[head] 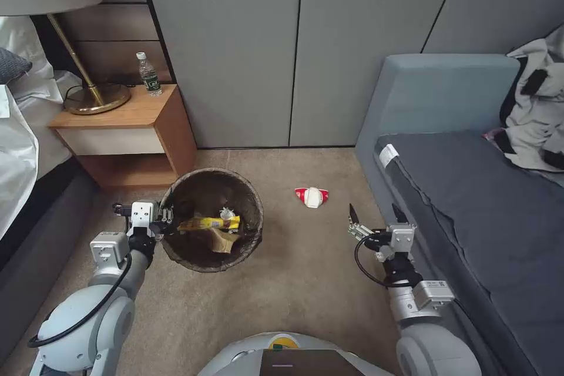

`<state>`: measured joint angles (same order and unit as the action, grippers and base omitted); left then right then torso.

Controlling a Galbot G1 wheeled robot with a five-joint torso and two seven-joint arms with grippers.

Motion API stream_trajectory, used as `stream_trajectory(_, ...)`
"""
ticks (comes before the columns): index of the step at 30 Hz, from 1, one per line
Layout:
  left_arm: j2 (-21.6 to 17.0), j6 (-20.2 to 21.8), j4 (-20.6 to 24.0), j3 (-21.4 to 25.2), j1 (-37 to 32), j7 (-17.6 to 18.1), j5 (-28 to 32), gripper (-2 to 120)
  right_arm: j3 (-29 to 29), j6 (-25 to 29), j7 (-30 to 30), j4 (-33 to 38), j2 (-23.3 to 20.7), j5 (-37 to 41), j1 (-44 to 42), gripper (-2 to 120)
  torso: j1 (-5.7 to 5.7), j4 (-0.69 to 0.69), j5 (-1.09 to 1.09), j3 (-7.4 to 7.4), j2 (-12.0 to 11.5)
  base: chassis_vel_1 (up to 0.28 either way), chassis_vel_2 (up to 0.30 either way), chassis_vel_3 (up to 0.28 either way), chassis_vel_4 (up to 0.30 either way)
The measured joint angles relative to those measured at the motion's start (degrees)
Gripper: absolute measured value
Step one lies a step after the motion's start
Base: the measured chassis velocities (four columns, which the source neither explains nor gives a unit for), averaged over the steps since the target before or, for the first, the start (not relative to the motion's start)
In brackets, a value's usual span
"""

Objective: Pick up the trash bin, then pick up the garbage from the floor and place it into the trash bin.

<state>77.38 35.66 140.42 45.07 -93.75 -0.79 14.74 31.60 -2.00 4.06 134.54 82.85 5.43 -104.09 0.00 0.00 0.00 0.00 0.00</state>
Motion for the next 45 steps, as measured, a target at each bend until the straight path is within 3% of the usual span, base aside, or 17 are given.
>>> stream_trajectory(45,0.1,0.0,0.2,-0.2,-0.5,-0.1,-0.6,3,-1.2,-0.4,-0.1,-1.0,-0.5,0.5,1.0,100,0.0,0.0,0.0,0.0,0.0,-0.061,0.061,0.064,-0.067)
